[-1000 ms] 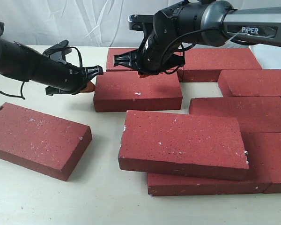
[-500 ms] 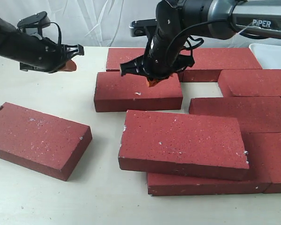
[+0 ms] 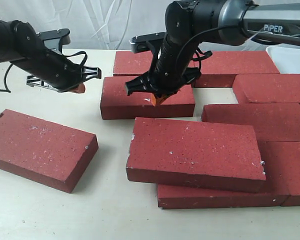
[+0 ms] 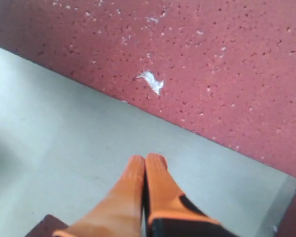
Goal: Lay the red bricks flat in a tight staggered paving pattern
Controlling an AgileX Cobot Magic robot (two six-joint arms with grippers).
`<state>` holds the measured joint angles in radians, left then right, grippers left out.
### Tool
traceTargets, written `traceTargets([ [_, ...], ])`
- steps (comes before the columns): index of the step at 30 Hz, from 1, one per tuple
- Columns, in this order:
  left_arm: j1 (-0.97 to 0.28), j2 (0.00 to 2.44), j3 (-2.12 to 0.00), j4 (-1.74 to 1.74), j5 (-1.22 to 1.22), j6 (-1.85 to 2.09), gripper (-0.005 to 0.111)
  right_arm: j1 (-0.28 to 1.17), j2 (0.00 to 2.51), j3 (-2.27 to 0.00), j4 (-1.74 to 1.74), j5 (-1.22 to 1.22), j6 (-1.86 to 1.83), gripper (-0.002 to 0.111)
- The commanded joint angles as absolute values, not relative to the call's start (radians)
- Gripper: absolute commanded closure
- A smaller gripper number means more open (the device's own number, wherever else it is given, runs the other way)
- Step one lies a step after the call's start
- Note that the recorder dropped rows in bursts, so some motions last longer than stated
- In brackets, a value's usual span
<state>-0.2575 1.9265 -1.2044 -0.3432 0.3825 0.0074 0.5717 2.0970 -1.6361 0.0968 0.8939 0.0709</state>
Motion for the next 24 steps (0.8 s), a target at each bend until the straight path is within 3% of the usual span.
traceTargets([
  [1, -0.261, 1.955, -1.208, -0.374, 0.341, 0.000, 0.107, 0.572, 2.118, -1.640, 0.102, 0.888, 0.056, 0.109],
  [24, -0.261, 2.002, -1.208, -0.440, 0.198, 0.000, 0.107, 0.570, 2.199, -1.640, 0.103, 0.742, 0.086, 0.109],
])
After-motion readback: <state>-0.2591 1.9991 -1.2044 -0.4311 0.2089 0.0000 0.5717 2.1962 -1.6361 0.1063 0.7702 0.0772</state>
